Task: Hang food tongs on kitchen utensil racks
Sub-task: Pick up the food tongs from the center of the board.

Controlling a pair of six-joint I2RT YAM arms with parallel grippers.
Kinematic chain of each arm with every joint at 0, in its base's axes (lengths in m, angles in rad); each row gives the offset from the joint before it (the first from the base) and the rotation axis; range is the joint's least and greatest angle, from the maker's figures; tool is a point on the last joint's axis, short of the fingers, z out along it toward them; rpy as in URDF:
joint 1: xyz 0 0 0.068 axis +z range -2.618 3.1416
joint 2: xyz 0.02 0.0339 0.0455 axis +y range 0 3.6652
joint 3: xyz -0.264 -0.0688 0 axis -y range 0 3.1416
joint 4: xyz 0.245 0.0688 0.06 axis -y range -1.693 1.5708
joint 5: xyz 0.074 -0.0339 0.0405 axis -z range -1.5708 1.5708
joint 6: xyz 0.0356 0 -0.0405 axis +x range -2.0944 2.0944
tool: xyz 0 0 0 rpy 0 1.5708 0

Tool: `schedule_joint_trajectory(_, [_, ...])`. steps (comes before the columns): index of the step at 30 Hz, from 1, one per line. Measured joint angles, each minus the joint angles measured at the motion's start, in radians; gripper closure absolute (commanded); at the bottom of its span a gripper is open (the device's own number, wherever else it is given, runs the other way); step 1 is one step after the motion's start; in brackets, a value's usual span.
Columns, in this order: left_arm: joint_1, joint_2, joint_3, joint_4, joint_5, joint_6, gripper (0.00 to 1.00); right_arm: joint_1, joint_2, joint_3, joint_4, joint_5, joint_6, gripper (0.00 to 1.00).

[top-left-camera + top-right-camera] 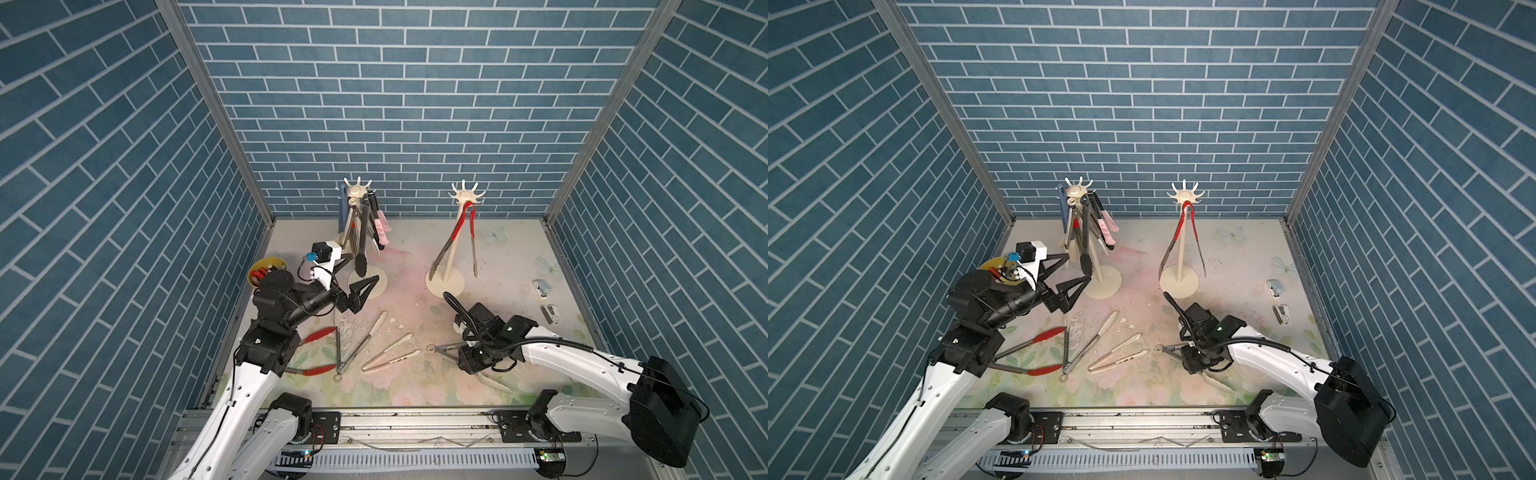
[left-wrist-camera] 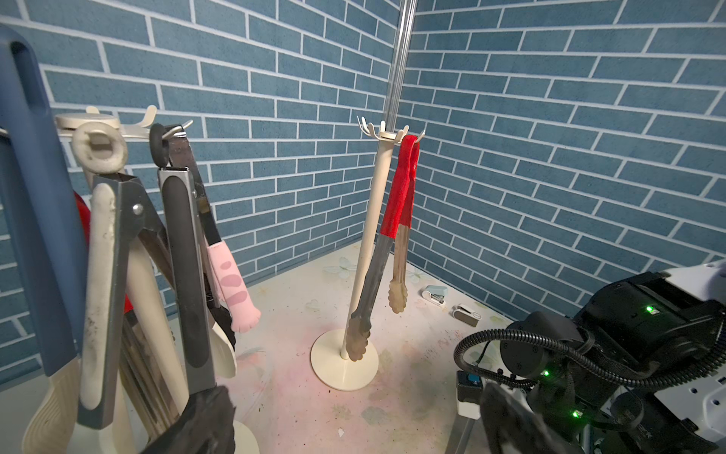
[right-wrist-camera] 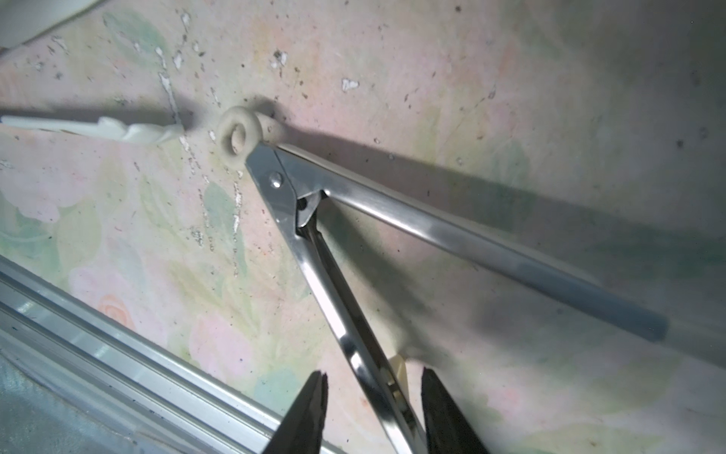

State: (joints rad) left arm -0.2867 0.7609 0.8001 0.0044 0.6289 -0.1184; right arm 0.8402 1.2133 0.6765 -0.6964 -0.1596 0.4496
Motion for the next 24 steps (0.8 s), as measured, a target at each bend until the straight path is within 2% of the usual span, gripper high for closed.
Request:
schedule_joint_trajectory(14, [0.0, 0.0, 0.0, 0.0, 0.0, 0.0, 0.01, 0.019, 0.058, -0.003, 0.002, 0.016, 0.017, 0.66])
schedule_joint_trajectory(17, [0.0, 0.0, 0.0, 0.0, 0.0, 0.0, 0.01, 0.022, 0.085, -0.003, 0.004, 0.024, 0.018, 0.69])
schedule_joint_trajectory(24, [0.0, 0.0, 0.0, 0.0, 0.0, 0.0, 0.01, 0.027, 0.125, -0.003, 0.016, 0.034, 0.016, 0.84])
